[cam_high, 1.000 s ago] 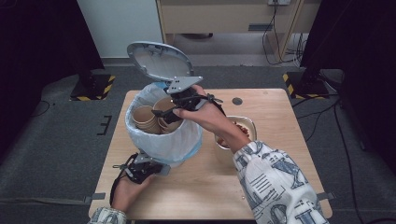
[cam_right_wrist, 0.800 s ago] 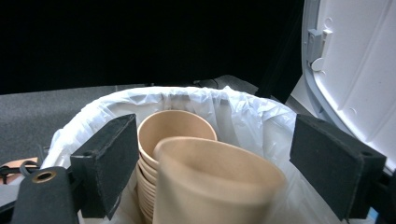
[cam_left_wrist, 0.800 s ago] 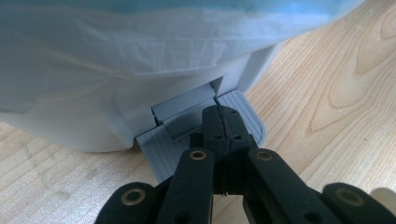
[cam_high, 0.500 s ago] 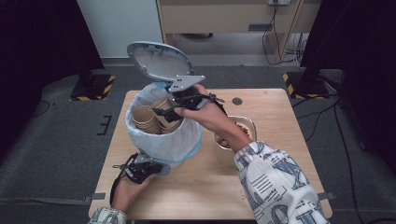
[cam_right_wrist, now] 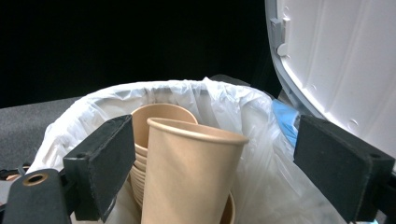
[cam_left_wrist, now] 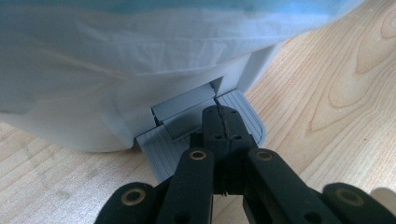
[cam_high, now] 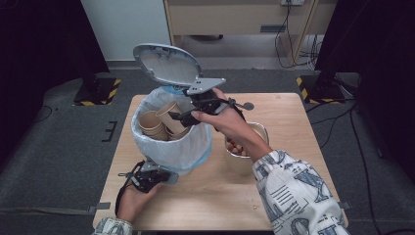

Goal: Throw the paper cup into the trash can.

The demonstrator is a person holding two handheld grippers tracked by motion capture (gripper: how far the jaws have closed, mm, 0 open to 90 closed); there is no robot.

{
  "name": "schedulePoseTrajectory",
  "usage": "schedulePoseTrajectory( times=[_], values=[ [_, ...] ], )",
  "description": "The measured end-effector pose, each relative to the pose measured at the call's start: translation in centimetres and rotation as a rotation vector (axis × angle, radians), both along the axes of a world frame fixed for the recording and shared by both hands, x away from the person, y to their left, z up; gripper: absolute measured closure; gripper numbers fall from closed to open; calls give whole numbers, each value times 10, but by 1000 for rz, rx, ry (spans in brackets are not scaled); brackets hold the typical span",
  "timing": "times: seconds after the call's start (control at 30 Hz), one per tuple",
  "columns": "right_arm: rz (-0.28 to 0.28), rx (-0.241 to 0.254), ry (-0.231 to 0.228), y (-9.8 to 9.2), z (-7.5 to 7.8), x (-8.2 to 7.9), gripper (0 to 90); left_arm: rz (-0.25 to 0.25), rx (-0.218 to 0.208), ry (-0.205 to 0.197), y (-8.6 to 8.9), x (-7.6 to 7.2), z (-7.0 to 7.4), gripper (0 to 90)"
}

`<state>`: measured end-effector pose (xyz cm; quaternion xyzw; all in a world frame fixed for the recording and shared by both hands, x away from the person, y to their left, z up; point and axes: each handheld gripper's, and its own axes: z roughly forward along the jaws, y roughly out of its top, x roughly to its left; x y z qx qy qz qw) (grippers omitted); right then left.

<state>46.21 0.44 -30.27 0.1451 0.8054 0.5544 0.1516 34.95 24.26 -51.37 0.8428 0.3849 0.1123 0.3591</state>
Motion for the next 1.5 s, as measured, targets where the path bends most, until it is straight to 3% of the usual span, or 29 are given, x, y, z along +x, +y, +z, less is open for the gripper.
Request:
schedulePoseTrajectory(
  times=[0.73,1.5],
  values=[
    [-69,25,26,-28,-2,6,112,-1,-1,0,0,0,0,900],
    [-163,51,51,-70,-4,12,99,0,0,0,0,0,0,900]
  ],
)
